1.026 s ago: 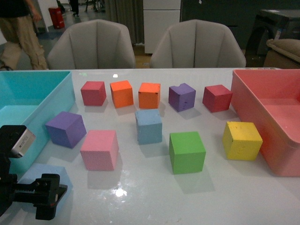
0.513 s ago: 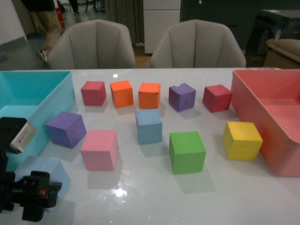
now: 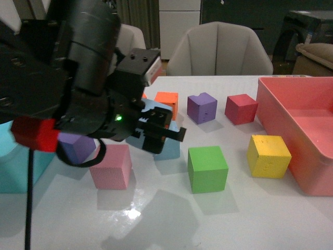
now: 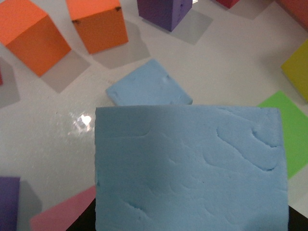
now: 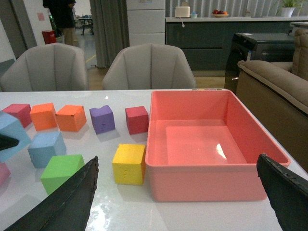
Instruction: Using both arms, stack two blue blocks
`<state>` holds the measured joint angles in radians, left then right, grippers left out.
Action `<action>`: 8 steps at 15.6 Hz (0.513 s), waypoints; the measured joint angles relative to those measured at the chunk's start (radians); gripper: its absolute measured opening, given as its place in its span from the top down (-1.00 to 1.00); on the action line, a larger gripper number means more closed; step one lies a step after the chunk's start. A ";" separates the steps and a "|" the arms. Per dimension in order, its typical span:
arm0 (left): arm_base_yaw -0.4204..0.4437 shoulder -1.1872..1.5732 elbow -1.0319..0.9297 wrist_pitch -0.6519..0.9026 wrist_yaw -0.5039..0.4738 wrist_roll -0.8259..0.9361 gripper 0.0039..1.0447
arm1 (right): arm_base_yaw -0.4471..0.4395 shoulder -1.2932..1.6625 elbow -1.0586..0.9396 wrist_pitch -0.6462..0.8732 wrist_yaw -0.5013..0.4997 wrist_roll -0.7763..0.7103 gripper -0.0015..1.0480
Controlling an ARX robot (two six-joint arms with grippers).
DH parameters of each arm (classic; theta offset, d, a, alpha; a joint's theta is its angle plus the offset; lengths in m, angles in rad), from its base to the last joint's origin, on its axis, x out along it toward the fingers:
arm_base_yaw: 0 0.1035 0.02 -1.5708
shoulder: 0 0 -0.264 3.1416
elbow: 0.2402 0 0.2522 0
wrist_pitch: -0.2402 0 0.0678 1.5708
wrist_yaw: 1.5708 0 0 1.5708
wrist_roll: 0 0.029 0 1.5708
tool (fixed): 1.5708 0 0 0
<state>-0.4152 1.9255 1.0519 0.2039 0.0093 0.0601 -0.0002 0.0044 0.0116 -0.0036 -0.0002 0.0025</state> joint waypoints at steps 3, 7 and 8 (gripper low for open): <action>-0.017 0.095 0.134 -0.066 -0.014 -0.002 0.03 | 0.000 0.000 0.000 0.000 0.000 0.000 -0.87; -0.018 0.201 0.293 -0.151 -0.033 -0.029 0.03 | 0.000 0.000 0.000 0.000 0.000 0.000 -0.87; -0.018 0.222 0.327 -0.160 -0.040 -0.036 0.03 | 0.000 0.000 0.000 0.000 0.000 0.000 -0.87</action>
<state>-0.4332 2.1475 1.3785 0.0437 -0.0303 0.0242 -0.0002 0.0044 0.0116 -0.0036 -0.0002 0.0025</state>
